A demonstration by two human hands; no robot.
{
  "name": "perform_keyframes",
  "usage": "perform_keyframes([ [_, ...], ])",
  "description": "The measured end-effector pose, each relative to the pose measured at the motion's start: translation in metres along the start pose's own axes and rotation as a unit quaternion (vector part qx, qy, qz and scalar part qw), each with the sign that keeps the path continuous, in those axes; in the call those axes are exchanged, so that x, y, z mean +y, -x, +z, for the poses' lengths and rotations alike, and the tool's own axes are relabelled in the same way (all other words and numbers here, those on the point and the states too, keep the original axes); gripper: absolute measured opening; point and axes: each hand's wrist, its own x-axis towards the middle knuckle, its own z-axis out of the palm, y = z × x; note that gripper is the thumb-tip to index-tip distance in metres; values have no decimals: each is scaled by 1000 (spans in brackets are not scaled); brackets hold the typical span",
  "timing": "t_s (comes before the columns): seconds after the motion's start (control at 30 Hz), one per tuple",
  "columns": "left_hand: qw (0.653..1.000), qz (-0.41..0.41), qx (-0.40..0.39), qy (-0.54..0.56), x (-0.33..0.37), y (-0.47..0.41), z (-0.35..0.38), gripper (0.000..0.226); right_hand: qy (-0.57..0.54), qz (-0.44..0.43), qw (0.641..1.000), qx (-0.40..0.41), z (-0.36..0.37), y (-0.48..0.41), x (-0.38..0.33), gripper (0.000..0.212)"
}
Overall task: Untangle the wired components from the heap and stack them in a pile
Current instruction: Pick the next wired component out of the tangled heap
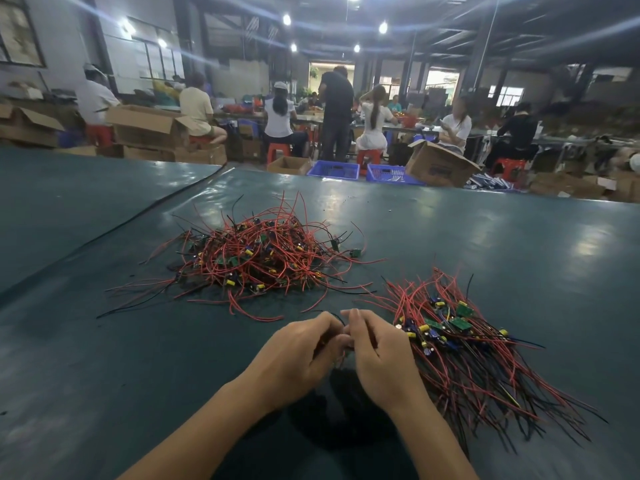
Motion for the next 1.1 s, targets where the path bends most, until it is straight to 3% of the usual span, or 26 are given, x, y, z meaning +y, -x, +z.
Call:
perform_keyframes([
  [0.23, 993, -47, 87, -71, -18, 0, -14, 29, 29, -1, 999, -46, 3, 1, 6, 20],
  [0.37, 984, -57, 124, -111, -19, 0, -11, 31, 57, -18, 997, -40, 4, 1, 9, 25],
  [0.47, 988, -65, 138, -16, -14, -1, -7, 30, 23, -28, 999, 20, 2, -2, 10, 37],
  [0.57, 968, -151, 137, 144, -9, -4, -3, 25, -75, 13, 995, 68, -1, -6, 5, 42],
  [0.63, 933, -206, 153, 251, -9, -6, -2, 31, -241, 97, 962, 85, -6, -8, 0, 38],
  [0.73, 834, -288, 181, 434, -6, -12, -3, 48, -467, 212, 855, 80, -15, -12, -7, 38],
  [0.77, 818, -297, 176, 461, -6, -12, -4, 50, -505, 231, 827, 83, -18, -13, -9, 39],
  [0.8, 826, -292, 153, 457, -5, -11, -5, 50, -530, 243, 808, 90, -20, -13, -10, 38],
  [0.87, 910, -230, 70, 338, -5, -5, -5, 51, -553, 253, 786, 107, -22, -13, -11, 36],
  [0.93, 985, -120, -18, 122, -3, 1, 0, 53, -565, 253, 776, 119, -21, -12, -11, 35],
  [1.0, 997, -27, -52, -58, -2, 4, 9, 52, -576, 247, 771, 114, -20, -11, -13, 35],
  [1.1, 988, 29, -74, -135, -2, 3, 15, 37, -583, 240, 770, 97, -17, -11, -15, 37],
])
